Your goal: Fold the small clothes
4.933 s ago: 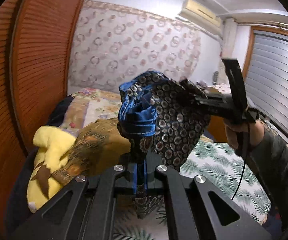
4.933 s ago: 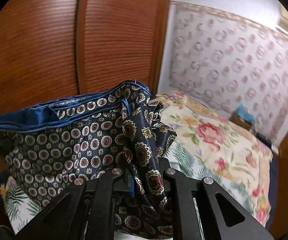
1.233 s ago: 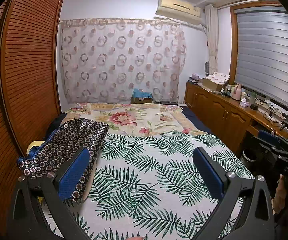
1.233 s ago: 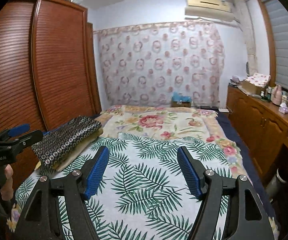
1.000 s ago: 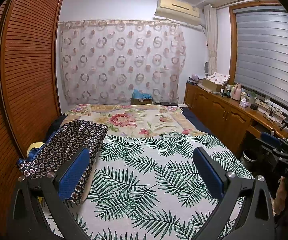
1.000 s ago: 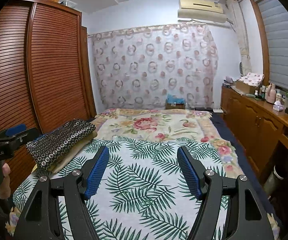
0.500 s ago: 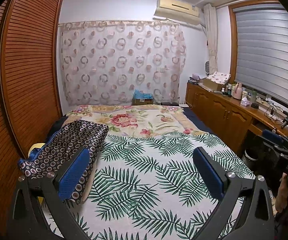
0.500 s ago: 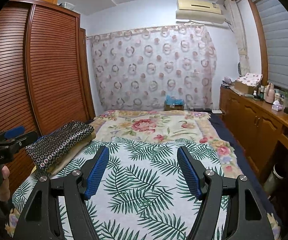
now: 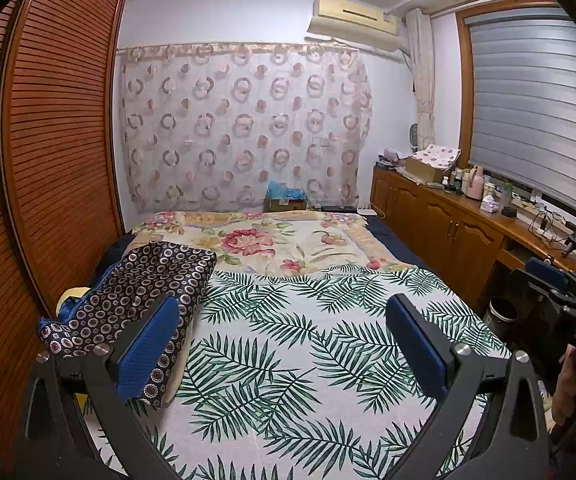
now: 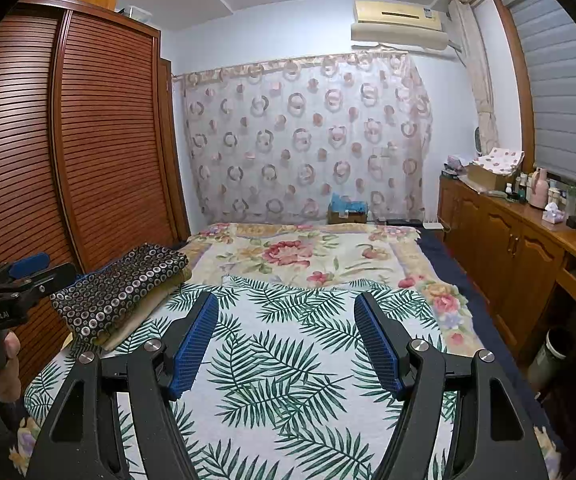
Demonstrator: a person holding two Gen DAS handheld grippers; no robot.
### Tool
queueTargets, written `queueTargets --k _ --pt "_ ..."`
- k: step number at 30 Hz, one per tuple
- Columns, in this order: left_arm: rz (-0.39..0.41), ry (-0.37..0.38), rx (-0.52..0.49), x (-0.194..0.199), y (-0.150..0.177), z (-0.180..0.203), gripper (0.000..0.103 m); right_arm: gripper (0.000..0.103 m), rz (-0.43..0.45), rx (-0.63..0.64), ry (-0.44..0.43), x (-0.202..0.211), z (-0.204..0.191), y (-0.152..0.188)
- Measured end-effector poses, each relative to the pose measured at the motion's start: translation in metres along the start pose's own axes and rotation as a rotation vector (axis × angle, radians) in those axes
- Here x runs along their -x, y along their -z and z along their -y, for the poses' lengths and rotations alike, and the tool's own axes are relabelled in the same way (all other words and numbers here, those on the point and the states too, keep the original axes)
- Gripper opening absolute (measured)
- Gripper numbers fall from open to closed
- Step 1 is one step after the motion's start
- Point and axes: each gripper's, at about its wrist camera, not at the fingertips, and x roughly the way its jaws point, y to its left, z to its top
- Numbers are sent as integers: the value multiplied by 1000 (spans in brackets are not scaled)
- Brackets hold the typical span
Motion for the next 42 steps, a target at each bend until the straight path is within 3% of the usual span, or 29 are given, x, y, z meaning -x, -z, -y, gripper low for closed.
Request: queueTargets --k 42 --pt "21 0 -12 7 -7 0 103 72 8 11 -6 3 17 -1"
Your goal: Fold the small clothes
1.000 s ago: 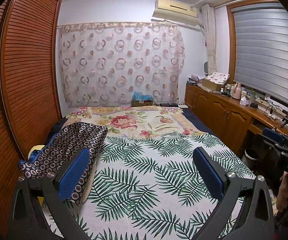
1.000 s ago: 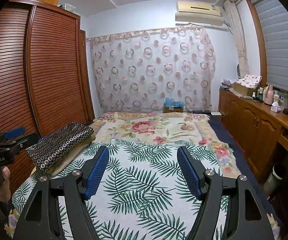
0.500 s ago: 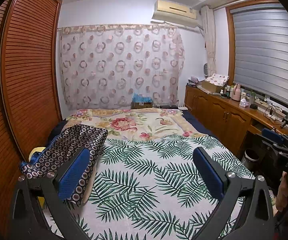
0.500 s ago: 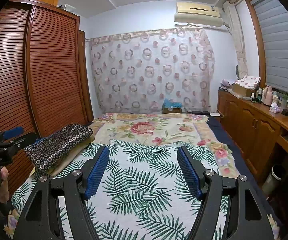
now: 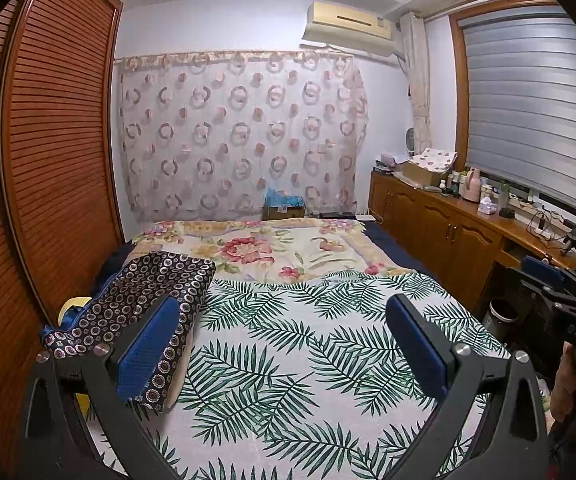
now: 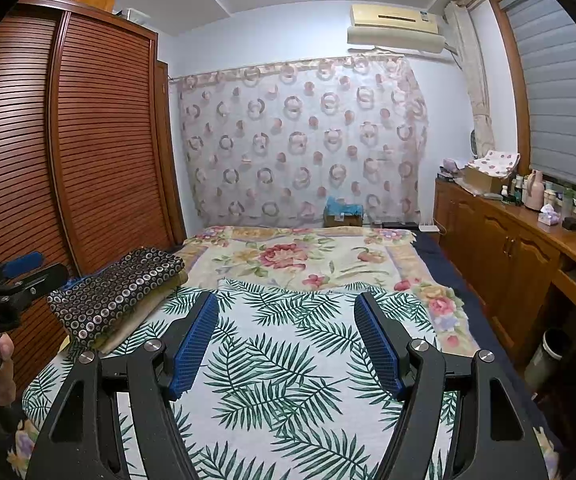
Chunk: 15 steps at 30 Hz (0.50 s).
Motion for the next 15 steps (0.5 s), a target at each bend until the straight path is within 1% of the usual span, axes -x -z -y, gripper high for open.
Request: queueTargets --k 15 --pt "3 2 -2 1 0 -1 103 72 0 -1 -1 0 -1 -1"
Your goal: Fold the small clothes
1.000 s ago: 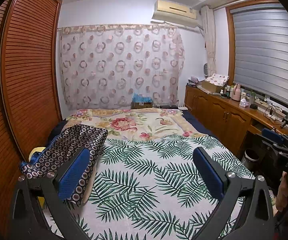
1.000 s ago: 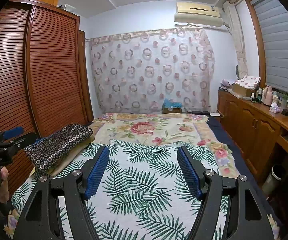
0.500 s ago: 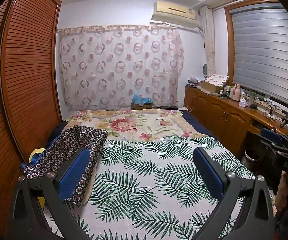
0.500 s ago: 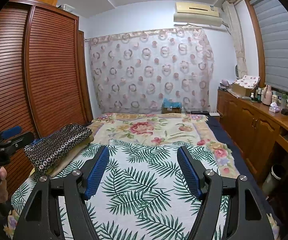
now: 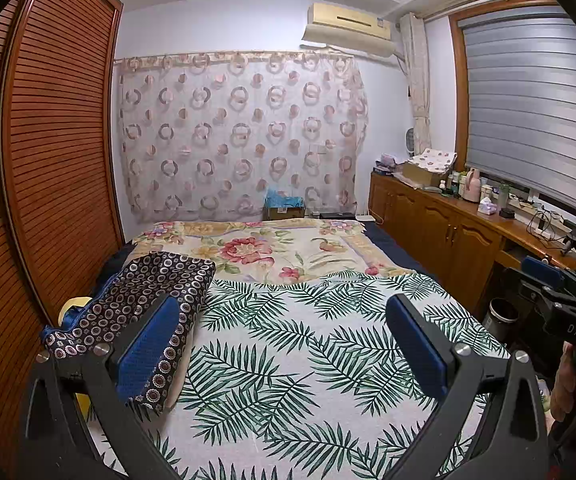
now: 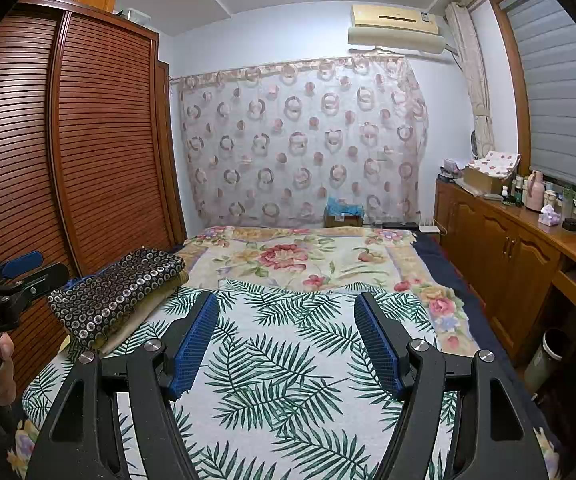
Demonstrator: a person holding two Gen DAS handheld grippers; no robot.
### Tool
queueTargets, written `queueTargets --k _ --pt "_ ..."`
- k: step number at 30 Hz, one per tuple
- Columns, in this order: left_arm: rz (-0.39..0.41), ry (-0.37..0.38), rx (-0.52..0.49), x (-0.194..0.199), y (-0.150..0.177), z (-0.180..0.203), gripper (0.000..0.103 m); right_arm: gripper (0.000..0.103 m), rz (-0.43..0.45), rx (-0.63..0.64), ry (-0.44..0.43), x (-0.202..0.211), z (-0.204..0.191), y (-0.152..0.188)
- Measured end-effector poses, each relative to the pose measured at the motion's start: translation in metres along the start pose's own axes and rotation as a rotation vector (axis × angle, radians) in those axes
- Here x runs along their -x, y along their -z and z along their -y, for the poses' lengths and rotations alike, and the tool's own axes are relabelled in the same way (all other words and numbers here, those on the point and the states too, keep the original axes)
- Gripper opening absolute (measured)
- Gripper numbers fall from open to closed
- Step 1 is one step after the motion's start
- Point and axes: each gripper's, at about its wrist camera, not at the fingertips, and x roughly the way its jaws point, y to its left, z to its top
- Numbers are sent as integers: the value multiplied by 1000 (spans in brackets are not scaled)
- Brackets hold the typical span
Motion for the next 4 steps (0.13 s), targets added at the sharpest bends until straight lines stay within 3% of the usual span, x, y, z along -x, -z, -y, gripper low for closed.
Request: queueTargets --k 4 --pt "0 0 0 0 1 1 103 72 0 2 1 0 0 0"
